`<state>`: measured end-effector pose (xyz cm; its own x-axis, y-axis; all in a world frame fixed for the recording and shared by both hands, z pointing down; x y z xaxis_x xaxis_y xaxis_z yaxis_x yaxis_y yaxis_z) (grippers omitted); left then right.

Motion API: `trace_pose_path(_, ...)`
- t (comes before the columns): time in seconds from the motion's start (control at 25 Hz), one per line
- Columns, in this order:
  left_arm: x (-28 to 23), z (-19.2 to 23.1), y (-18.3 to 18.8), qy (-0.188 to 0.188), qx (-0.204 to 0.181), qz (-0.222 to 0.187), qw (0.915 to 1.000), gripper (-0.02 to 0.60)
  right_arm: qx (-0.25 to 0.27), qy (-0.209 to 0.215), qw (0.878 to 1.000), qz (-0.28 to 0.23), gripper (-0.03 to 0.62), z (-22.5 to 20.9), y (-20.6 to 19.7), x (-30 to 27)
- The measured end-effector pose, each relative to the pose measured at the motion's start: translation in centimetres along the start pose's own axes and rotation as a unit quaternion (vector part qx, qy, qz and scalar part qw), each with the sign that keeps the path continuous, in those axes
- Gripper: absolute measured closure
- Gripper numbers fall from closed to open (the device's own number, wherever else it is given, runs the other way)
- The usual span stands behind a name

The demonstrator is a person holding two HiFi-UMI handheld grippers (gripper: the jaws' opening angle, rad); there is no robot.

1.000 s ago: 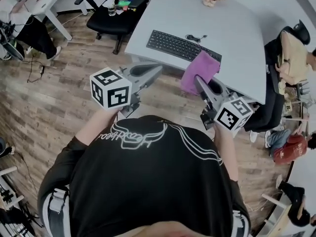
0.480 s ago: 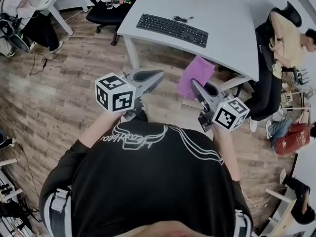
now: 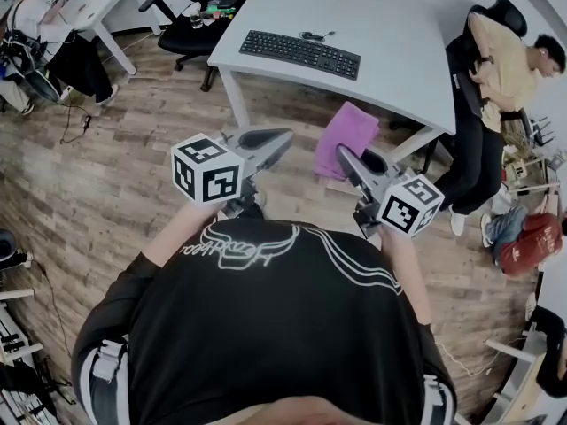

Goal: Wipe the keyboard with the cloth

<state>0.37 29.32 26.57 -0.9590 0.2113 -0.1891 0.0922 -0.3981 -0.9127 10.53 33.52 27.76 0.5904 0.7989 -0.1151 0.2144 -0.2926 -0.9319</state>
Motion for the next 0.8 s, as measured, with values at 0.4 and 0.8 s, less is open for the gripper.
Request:
trace_pose_path(0.4, -0.4, -2.4, -0.8, -0.002, -0.009, 0.006, 0.9999, 0.574, 0.004, -0.001, 1.000, -0.012, 0.533, 0.9, -0.3, 2.5)
trace_pose_path(0.8, -1.4, -2.8, -0.7, -0.010, -0.013, 0.013, 0.9998, 0.574, 0.003, -0.004, 1.000, -0.017, 0.533, 0.4, -0.1, 2.9)
Point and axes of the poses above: the fingertips, and each gripper's own axes: x backward along the fingers, z to its left, y out of its top, the point moved 1 cm from there along x, backward along the fingers, and after that the axes turned 2 degrees about y, right-handed, at the moved point
